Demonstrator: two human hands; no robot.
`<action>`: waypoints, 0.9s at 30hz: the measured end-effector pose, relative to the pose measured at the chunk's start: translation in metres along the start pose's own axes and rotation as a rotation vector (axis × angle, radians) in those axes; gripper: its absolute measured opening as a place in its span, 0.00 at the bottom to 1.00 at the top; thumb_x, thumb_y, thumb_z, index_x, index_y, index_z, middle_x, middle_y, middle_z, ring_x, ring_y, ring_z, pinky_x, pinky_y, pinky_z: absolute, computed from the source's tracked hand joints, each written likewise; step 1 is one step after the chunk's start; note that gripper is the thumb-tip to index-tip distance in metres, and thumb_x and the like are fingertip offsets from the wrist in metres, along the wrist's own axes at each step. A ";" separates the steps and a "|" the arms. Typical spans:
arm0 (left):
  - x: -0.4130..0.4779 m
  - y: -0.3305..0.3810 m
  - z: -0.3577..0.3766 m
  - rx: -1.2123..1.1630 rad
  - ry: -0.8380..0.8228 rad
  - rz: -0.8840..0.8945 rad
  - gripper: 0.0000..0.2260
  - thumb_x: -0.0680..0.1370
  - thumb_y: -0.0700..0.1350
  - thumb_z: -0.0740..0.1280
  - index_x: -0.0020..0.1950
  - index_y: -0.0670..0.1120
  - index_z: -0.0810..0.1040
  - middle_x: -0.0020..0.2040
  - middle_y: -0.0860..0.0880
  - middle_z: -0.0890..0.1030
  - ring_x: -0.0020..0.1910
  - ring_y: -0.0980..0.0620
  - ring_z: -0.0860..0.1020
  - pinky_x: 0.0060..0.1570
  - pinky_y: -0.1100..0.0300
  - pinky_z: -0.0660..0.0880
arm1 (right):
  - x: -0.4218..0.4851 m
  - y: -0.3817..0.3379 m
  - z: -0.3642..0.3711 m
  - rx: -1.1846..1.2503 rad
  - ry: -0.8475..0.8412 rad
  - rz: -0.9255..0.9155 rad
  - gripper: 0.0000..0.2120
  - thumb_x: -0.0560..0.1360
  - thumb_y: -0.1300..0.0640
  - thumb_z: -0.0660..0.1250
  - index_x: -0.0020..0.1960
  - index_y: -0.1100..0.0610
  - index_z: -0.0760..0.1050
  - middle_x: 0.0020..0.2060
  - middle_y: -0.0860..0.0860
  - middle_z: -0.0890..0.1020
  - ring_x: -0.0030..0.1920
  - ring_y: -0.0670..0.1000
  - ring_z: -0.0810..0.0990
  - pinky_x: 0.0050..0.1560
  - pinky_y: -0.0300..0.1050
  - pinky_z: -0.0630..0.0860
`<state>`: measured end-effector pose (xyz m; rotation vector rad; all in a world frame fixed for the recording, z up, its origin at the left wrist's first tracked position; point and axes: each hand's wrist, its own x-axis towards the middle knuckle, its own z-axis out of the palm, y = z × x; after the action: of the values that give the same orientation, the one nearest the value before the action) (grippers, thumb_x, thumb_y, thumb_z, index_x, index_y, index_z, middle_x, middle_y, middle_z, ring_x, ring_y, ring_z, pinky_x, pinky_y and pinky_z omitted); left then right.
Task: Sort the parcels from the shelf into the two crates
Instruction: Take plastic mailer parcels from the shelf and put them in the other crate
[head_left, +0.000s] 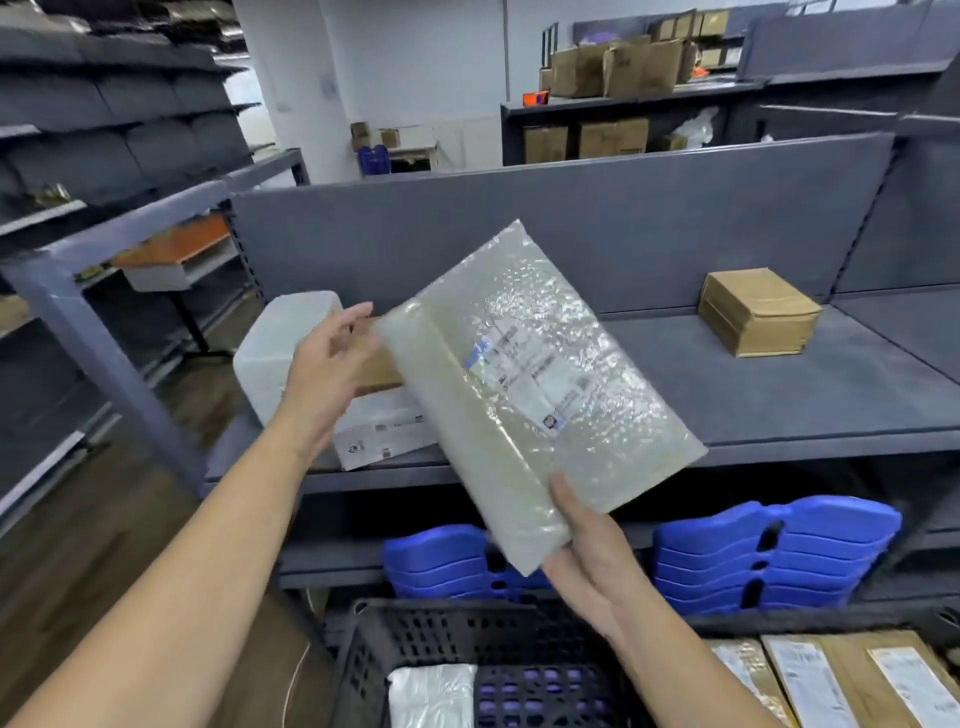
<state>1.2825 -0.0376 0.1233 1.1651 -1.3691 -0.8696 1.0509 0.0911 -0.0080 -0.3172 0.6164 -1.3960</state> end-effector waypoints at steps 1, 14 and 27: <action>0.004 0.003 -0.002 0.078 -0.008 0.038 0.13 0.82 0.45 0.70 0.66 0.53 0.80 0.63 0.56 0.79 0.54 0.69 0.77 0.51 0.72 0.73 | -0.004 0.001 -0.007 0.033 -0.075 0.132 0.27 0.77 0.54 0.72 0.74 0.60 0.72 0.68 0.62 0.79 0.62 0.64 0.83 0.70 0.75 0.68; 0.026 0.050 -0.027 0.449 -0.582 -0.064 0.16 0.69 0.41 0.82 0.54 0.48 0.83 0.47 0.55 0.88 0.47 0.54 0.87 0.45 0.61 0.81 | -0.008 -0.006 -0.025 0.033 -0.159 0.251 0.51 0.58 0.58 0.89 0.75 0.64 0.71 0.70 0.64 0.77 0.67 0.63 0.80 0.66 0.62 0.78; -0.069 -0.075 -0.013 -0.371 -0.040 -0.201 0.35 0.63 0.43 0.83 0.68 0.40 0.78 0.61 0.41 0.85 0.57 0.42 0.84 0.56 0.47 0.83 | 0.021 -0.063 0.002 0.035 0.045 -0.173 0.20 0.74 0.61 0.70 0.66 0.60 0.78 0.58 0.57 0.86 0.54 0.52 0.87 0.50 0.46 0.85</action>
<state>1.3038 0.0109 0.0355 1.0083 -1.0745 -1.2378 1.0015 0.0599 0.0244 -0.3175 0.6118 -1.5823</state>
